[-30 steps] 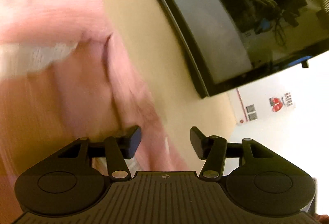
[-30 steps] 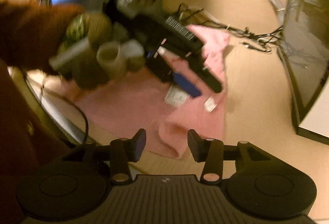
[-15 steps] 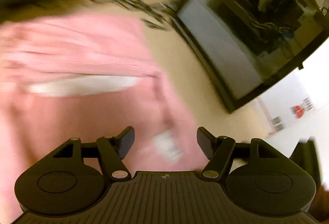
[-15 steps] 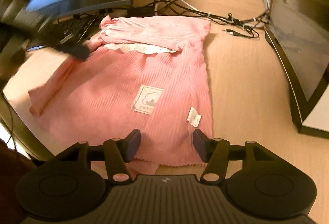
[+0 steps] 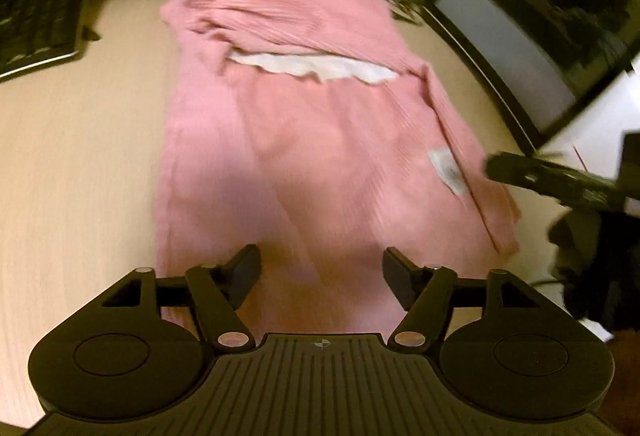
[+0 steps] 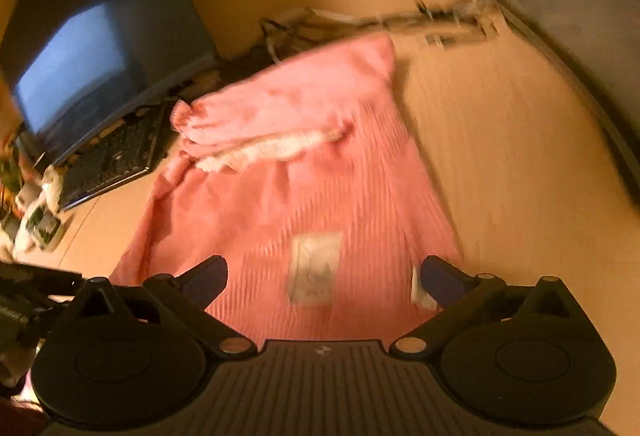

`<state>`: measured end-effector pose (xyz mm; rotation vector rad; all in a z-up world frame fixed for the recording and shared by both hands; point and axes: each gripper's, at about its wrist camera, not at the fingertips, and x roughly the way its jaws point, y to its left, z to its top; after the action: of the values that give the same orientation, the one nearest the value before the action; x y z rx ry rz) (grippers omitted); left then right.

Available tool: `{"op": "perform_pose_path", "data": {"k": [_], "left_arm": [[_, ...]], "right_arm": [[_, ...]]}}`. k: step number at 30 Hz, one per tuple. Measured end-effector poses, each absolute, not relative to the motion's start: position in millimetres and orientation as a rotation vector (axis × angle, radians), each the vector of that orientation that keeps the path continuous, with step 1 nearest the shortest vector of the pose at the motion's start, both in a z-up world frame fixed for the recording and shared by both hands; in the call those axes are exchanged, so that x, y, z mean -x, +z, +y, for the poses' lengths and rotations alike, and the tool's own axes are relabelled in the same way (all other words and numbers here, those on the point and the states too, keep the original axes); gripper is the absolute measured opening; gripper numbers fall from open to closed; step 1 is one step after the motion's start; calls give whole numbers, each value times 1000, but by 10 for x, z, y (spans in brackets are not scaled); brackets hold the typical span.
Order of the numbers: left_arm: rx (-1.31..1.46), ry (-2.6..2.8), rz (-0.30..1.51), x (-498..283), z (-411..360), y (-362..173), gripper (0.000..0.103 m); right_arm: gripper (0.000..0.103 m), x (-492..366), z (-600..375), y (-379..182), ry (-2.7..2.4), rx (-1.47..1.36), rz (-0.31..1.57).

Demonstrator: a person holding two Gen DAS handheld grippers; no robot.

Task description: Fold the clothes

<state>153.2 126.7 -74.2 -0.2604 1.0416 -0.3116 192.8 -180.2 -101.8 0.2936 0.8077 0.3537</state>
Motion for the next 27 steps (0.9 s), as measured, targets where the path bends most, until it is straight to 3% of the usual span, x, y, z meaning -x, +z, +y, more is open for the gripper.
{"op": "perform_pose_path", "data": {"k": [6,10,13,19,27], "left_arm": [[406,-356,956,-1725,1477,-454,73],[391,-248,830,-2133,1593,-194,80],[296,-148,791,-2574,1627,-220,78],[203,-103,856,-3127,1660,-456,76],[154,-109,936,-3479,1787,-694,76]], "right_arm": [[103,-2019,-1713,-993,327,-262,872],[103,-2182,-1649,-925,314,-211,942],[103,-2247,-1602,-719,296,-139,860],[103,-2837,-1582,-412,207,35,661],[103,-3785,-1420,-746,184,58,714]]}}
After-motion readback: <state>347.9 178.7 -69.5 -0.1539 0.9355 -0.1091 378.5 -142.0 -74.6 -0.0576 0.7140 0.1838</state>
